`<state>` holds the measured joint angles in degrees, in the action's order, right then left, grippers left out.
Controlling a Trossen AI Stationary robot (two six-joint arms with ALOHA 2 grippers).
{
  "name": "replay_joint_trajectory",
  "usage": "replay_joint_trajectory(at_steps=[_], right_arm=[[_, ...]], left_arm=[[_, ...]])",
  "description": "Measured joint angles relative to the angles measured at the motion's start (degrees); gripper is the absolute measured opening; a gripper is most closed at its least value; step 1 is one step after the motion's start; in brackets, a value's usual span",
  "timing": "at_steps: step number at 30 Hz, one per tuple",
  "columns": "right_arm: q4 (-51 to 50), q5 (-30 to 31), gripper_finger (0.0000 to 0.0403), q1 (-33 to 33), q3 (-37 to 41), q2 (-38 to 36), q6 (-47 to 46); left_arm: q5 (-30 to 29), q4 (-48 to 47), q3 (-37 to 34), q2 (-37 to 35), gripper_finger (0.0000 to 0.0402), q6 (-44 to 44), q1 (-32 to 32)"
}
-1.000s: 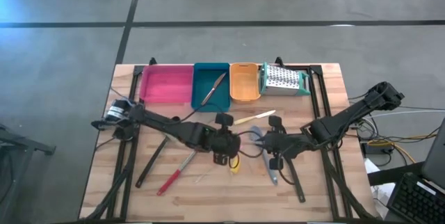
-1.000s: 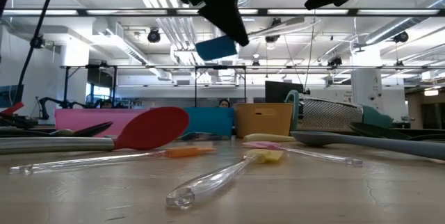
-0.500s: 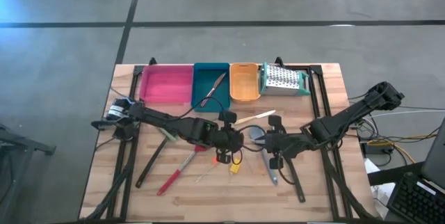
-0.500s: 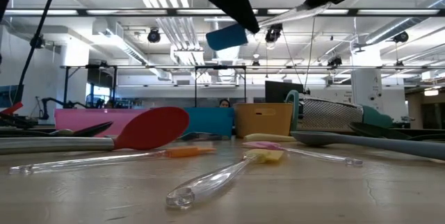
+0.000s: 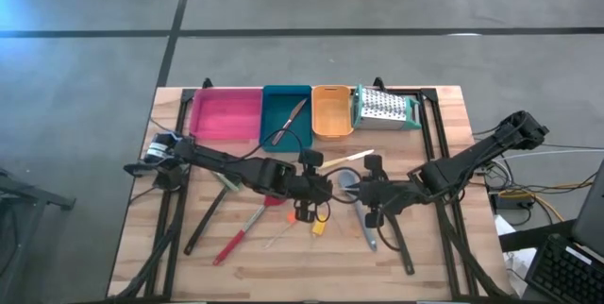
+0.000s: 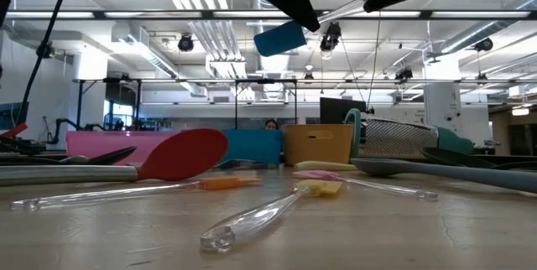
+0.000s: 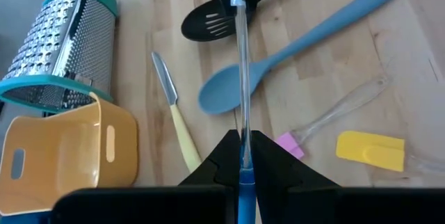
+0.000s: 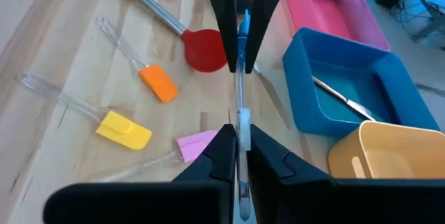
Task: Pick & Place Kitchen Items
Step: Put the blue spatula into the yellow bin
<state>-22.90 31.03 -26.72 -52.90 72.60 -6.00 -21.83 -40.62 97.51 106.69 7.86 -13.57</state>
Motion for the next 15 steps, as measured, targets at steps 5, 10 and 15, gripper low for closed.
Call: replay_joint_trajectory(at_steps=[5, 10, 15], right_arm=[[-0.08, 0.82, 0.0011, 0.01, 0.00, 0.00, 0.19], [-0.32, 2.86, 0.0010, 0.00, 0.00, 0.00, 0.22], [-0.74, 8.50, 0.0009, 0.20, 0.00, 0.00, 0.41]], left_arm=[[-0.16, -1.13, 0.19, 0.00, 0.0042, 0.38, 0.07], [-5.78, -10.65, 2.68, -0.36, 0.0113, -0.95, -0.16], [-14.42, -19.48, 2.55, -3.07, 0.0153, -8.52, -0.43]])
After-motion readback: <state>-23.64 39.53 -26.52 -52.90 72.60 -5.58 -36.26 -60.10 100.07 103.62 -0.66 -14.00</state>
